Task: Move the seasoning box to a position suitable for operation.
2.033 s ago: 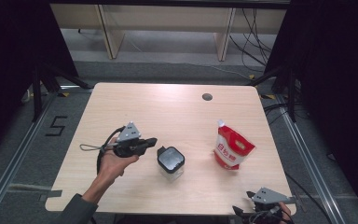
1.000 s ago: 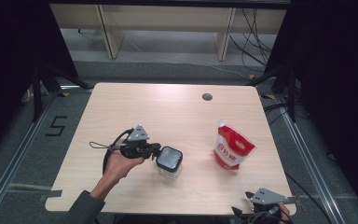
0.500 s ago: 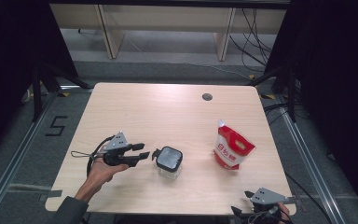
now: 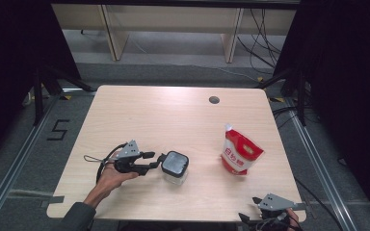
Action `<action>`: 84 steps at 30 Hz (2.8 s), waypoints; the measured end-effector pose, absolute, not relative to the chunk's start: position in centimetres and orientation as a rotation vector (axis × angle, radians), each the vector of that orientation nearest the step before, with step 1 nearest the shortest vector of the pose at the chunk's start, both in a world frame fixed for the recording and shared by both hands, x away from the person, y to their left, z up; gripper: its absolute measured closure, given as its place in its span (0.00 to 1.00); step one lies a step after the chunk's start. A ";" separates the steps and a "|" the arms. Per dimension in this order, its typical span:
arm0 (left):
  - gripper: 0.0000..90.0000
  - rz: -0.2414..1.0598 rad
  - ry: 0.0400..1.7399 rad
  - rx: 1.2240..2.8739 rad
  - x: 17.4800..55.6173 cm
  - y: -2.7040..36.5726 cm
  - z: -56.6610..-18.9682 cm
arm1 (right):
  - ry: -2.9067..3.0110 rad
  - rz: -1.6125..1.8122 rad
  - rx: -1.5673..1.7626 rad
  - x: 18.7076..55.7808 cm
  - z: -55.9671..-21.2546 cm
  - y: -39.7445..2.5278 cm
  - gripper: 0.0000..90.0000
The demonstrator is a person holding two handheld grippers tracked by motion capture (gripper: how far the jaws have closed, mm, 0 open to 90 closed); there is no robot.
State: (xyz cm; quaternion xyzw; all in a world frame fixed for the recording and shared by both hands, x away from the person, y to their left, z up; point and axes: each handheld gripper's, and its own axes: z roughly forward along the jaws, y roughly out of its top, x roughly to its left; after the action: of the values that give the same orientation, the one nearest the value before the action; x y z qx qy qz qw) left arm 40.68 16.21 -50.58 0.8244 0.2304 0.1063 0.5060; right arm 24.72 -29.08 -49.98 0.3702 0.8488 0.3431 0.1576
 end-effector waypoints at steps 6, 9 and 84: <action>0.67 0.240 0.538 2.008 41.2 15.3 -51.4 | 2.429 0.971 1.092 24.7 -49.9 -29.0 0.29; 0.73 0.245 0.511 2.006 41.3 15.0 -51.4 | 2.427 0.976 1.094 24.7 -49.9 -29.0 0.30; 0.39 0.149 0.484 1.952 32.6 12.1 -47.6 | 2.403 1.036 1.053 24.7 -49.4 -29.1 0.29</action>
State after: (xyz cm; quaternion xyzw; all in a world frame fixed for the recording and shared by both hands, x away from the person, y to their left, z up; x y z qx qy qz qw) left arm 32.58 12.11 -47.58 0.8187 0.2030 0.0627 0.5334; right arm 24.74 -29.06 -49.37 0.3685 0.8409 0.3626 0.1599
